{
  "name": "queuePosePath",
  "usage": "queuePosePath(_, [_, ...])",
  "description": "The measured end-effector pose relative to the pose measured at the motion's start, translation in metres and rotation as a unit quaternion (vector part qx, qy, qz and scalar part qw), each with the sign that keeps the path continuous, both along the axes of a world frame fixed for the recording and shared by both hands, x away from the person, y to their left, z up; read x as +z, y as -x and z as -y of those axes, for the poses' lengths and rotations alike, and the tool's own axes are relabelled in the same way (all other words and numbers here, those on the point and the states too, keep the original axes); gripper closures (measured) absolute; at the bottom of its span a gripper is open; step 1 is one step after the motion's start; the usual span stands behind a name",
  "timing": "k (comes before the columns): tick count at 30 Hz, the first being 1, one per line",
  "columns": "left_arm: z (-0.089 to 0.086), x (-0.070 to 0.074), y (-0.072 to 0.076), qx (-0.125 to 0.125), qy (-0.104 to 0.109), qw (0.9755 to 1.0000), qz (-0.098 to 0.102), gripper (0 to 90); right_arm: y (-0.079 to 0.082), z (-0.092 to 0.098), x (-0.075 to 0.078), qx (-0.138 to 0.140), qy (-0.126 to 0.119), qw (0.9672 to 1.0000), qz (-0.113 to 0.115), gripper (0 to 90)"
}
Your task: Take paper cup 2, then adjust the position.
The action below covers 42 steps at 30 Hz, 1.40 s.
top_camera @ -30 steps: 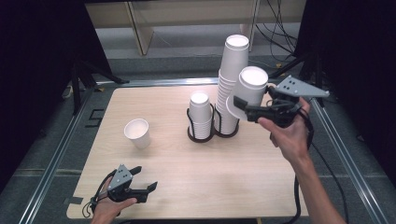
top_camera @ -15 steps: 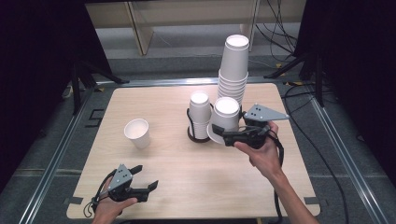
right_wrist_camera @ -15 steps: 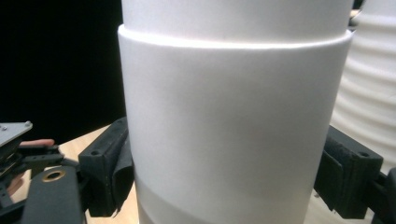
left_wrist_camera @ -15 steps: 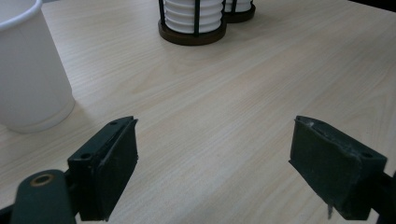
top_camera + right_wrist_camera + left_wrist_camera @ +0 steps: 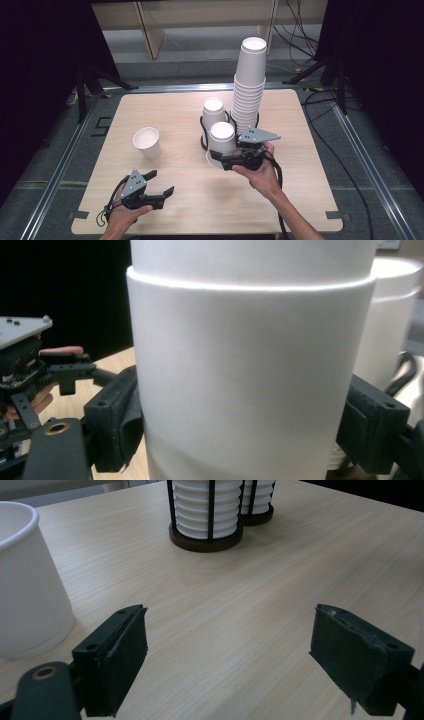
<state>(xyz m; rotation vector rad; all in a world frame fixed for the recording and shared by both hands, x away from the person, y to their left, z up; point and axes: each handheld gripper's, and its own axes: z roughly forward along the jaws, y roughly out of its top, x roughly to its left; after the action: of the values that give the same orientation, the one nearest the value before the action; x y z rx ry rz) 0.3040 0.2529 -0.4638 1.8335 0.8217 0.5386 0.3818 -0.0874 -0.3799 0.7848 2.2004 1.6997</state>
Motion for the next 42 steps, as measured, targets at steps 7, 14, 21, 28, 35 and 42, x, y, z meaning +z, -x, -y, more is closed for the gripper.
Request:
queuePosePath(7, [0.005, -0.003, 0.0, -0.01, -0.009, 0.9997, 0.02, 14.8, -0.003, -0.013, -0.018, 0.015, -0.001, 0.9999, -0.007, 18.5])
queuePosePath(14, [0.005, -0.004, 0.0, -0.021, 0.002, 0.9996, 0.019, 14.8, 0.001, -0.023, -0.028, 0.031, -0.007, 0.9987, -0.039, 18.5])
queuePosePath(21, [0.004, -0.005, 0.001, -0.025, 0.016, 0.9995, 0.005, 14.8, 0.003, -0.035, -0.035, 0.051, -0.002, 0.9984, -0.027, 18.5])
queuePosePath(28, [0.005, -0.005, 0.002, -0.031, 0.017, 0.9994, 0.006, 14.8, 0.007, -0.044, -0.04, 0.067, 0.001, 0.9973, -0.029, 18.6])
queuePosePath(35, [0.005, -0.003, 0.004, -0.036, 0.02, 0.9991, 0.007, 14.8, 0.008, -0.052, -0.044, 0.079, -0.004, 0.9964, -0.03, 18.5])
queuePosePath(42, [0.006, -0.004, 0.004, -0.047, 0.052, 0.9975, 0.004, 14.8, 0.009, -0.058, -0.043, 0.079, -0.002, 0.9964, -0.03, 18.6])
